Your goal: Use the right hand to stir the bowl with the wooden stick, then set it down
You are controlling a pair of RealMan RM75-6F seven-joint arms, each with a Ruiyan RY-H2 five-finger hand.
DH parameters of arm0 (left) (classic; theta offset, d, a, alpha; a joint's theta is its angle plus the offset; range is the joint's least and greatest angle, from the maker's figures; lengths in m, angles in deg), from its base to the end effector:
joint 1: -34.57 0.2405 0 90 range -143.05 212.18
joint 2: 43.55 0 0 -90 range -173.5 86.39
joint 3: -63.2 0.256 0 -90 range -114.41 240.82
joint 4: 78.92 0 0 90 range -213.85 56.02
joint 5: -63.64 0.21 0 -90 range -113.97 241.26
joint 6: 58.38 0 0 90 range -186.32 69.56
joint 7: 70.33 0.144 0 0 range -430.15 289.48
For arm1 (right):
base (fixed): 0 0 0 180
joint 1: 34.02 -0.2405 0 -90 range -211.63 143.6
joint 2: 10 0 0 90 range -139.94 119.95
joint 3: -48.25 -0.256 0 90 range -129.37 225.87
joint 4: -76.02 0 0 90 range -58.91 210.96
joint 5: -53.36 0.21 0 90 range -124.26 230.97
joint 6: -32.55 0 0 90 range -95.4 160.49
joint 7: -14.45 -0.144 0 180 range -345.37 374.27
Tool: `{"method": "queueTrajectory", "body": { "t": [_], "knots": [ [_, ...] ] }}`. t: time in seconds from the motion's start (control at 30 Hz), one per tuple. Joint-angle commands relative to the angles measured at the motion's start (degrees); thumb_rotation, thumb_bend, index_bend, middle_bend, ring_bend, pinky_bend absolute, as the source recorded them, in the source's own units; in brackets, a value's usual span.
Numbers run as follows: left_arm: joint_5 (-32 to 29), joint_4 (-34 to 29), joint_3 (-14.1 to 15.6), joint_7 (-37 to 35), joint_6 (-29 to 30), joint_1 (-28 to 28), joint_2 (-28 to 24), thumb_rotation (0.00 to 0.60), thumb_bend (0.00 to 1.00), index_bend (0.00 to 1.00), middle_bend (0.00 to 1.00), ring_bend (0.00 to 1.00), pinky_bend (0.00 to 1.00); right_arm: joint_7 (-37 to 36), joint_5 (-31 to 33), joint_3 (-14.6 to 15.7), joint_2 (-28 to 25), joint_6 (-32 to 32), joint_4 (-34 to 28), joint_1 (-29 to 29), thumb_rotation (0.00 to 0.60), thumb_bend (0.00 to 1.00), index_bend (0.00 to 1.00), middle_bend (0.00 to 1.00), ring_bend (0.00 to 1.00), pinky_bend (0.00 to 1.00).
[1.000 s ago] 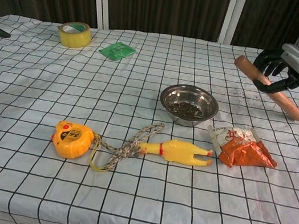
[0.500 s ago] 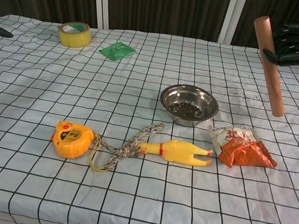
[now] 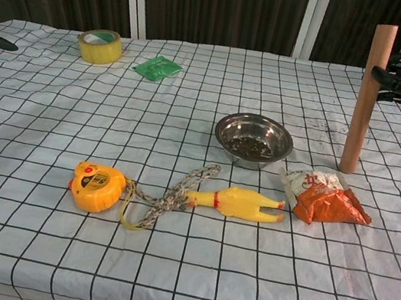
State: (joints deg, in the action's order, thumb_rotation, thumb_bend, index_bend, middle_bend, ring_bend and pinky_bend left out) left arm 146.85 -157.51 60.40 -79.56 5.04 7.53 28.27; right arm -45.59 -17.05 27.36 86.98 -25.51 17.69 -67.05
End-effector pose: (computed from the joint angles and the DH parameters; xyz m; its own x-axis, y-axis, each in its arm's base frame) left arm -0.2833 0.3026 0.0955 0.4002 0.2165 0.8905 0.9047 -0.2482 -0.3463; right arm -0.2483 -0.3842 0.0217 -0.7173 -0.0646 0.6937 -0.6960 0.0199 -0.7178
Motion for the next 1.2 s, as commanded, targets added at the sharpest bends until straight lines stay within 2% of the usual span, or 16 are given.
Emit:
{"method": "queueTrajectory", "body": {
  "t": [0.03,0.2,0.33,0.5,0.57,0.67,0.93,1.2],
  "knots": [
    [-0.03,0.07,0.02,-0.08,-0.03,0.03,0.00,0.600,0.41,0.00,0.01,0.00,0.04,-11.94,-2.65,-0.44,1.60,0.86,4.50,0.73,0.600,0.52,0.85,0.55,0.44,0.39],
    [-0.13,0.50,0.06,-0.45,-0.27,0.04,0.14,0.600,0.41,0.00,0.01,0.00,0.04,-17.96,-5.28,0.44,2.94,-0.92,8.41,0.62,0.600,0.52,0.84,0.55,0.44,0.39],
    [-0.07,0.75,0.08,-0.77,-0.24,0.08,0.17,0.600,0.41,0.00,0.01,0.00,0.04,-20.56,-6.63,1.64,3.60,-1.11,10.95,0.55,0.600,0.52,0.79,0.54,0.44,0.39],
    [-0.40,0.81,0.32,-0.88,-0.69,0.27,-0.05,0.600,0.41,0.00,0.01,0.00,0.04,-23.73,-8.01,3.00,4.40,-0.93,13.88,0.19,0.600,0.52,0.70,0.53,0.40,0.39],
    [-0.68,0.49,0.43,-0.88,-1.12,0.31,-0.26,0.600,0.40,0.00,0.01,0.00,0.04,-25.49,-8.60,3.50,4.77,-1.34,15.10,0.21,0.599,0.52,0.61,0.51,0.38,0.38],
    [-0.74,0.39,0.42,-0.74,-1.19,0.33,-0.35,0.600,0.40,0.00,0.01,0.00,0.04,-27.37,-9.65,4.39,5.09,-1.67,16.97,-0.06,0.558,0.49,0.52,0.47,0.34,0.36],
    [-0.78,0.39,0.44,-0.74,-1.47,0.25,-0.14,0.600,0.40,0.00,0.01,0.00,0.04,-28.58,-11.18,5.87,4.82,-2.22,17.81,-0.31,0.493,0.35,0.43,0.41,0.30,0.35],
    [-0.62,0.82,0.40,-1.16,-1.25,0.35,-0.01,0.600,0.40,0.00,0.01,0.00,0.05,-30.46,-10.69,5.78,4.57,-2.80,18.69,-0.51,0.425,0.28,0.40,0.40,0.29,0.35]
  ]
}}
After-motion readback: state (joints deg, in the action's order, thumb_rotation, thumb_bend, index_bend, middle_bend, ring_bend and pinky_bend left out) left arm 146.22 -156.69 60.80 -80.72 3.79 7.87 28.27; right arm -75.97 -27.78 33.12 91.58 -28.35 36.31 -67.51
